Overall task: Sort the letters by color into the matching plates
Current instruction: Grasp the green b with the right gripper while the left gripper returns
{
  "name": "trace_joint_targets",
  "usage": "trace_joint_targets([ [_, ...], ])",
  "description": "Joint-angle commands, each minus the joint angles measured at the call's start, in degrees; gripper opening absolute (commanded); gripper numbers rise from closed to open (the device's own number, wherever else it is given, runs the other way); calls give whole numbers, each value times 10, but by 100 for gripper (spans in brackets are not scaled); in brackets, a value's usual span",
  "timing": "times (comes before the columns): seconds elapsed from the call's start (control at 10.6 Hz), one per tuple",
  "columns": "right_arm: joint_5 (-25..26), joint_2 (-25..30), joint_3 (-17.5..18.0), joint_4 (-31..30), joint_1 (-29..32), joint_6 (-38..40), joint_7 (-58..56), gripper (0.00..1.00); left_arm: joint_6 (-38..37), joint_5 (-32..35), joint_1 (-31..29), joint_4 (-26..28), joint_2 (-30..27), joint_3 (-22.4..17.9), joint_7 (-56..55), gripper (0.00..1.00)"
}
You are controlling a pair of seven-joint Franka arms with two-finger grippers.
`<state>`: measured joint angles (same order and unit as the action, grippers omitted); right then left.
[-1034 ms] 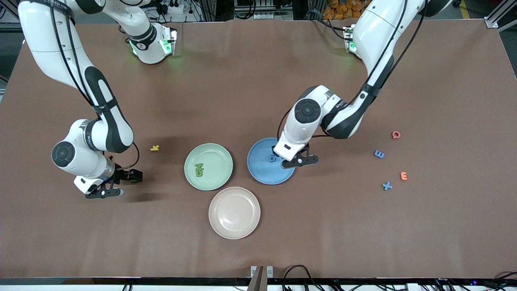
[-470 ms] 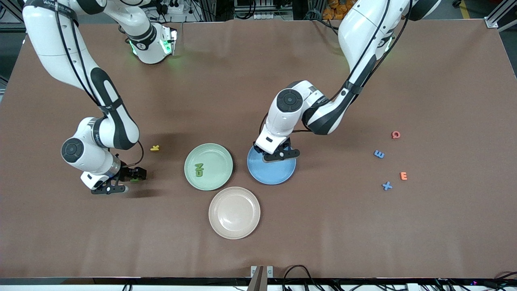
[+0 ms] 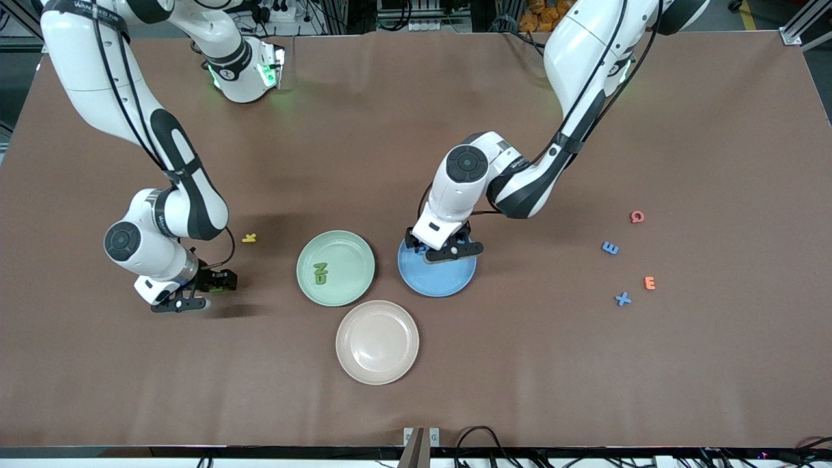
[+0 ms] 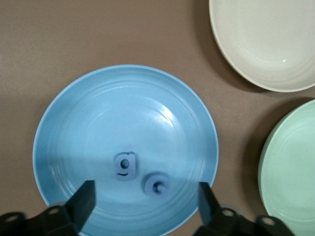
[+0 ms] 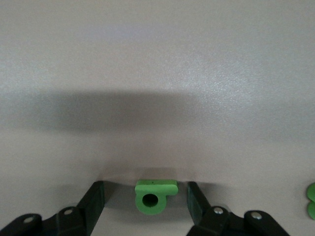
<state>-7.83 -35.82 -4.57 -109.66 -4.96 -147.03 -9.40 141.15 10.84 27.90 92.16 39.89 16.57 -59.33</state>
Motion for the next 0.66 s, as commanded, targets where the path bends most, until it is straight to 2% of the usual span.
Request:
trace_joint_targets([
  [0.0,-4,7,2,-15,3,-5,6,73,0,13,-1,-8,2,-19,7,100],
  [0.19,-3,9,2,-17,5,-5,5,72,-8,13,-14,-2,2,-34,18,100],
  [0.56,-2,12,2,-20,11,-4,0,61,-48,13,-92,-2,-2,-34,95,100],
])
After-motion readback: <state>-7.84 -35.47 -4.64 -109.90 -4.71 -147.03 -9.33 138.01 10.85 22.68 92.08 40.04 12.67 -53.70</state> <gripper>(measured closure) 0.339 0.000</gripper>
